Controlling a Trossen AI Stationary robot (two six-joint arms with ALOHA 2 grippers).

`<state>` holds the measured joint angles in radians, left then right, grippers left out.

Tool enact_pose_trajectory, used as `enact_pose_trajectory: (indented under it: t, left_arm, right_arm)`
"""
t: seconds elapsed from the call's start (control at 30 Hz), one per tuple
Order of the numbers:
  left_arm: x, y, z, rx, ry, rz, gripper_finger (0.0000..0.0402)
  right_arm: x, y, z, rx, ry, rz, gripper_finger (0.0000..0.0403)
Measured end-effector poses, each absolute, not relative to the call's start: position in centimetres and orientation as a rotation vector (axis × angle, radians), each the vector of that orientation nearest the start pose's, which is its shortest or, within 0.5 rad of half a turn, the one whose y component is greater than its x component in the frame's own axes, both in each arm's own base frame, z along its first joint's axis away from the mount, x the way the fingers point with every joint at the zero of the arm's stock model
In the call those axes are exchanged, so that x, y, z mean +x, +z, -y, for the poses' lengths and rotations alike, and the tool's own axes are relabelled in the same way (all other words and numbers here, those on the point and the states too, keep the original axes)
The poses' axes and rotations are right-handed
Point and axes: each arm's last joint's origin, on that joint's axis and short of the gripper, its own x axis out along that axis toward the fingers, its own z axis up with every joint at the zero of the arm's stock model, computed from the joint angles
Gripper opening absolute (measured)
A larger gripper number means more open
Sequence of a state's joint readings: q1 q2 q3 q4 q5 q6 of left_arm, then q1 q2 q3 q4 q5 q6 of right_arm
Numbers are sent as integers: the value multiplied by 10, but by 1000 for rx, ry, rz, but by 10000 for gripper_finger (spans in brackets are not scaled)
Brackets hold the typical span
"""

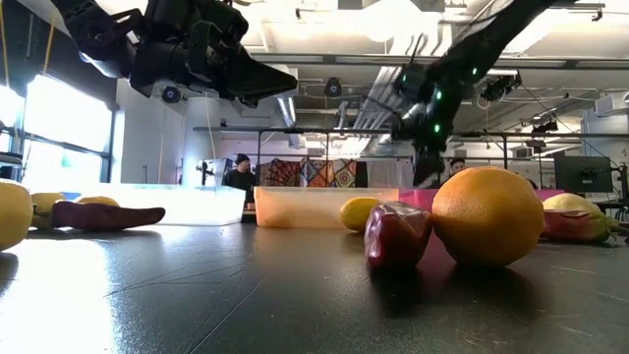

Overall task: Sort produce into baskets
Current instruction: Put the yellow lemon into the pink bin

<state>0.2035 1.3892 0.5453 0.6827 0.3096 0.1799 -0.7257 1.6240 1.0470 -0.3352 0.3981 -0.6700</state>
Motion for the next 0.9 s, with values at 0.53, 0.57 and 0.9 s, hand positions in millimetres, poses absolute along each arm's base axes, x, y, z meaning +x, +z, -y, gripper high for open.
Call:
enact_pose_trajectory:
  t: [0.53,0.57,0.9]
  left_arm:
    - [270,204,-47,142,-120,-151,42]
    - [270,204,-47,143,-120,-151,42]
    - [270,204,-47,151,-121,-150,42]
  right_arm:
    - [236,259,120,-122,-479,-911,51]
    - [238,252,112,-111,-450,-907,38]
    - [241,187,47,52,-311,-822,26]
